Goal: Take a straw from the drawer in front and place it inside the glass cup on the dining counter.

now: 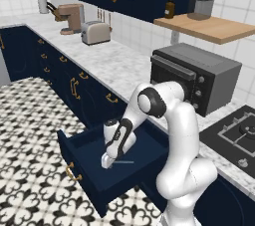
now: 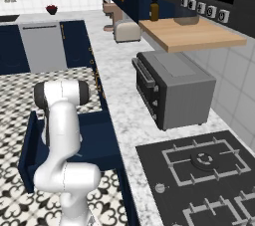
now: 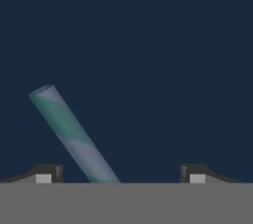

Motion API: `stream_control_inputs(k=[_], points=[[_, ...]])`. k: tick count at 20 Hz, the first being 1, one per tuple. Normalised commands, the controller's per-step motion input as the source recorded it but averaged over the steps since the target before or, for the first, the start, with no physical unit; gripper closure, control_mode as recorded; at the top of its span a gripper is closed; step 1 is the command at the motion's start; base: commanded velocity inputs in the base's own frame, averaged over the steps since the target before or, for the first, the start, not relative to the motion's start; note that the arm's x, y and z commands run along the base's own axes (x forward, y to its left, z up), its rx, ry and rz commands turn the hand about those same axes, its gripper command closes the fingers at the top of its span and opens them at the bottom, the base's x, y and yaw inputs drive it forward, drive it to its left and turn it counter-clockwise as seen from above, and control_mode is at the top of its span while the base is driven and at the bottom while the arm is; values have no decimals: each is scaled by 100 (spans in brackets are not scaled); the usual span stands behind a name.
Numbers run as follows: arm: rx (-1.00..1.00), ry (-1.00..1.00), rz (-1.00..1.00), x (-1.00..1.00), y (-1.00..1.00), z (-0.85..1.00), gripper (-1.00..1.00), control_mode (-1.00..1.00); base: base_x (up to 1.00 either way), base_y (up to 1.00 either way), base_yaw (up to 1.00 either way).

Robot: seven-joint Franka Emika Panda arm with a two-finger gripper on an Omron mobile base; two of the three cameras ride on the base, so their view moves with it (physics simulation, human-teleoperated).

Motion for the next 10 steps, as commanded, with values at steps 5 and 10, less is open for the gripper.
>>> stream_control_inputs(k=[5, 10], points=[[0, 0, 0, 0, 0, -7, 100, -100, 0, 0, 0], [0, 0, 0, 9, 0, 0, 100, -100, 0, 0, 0]])
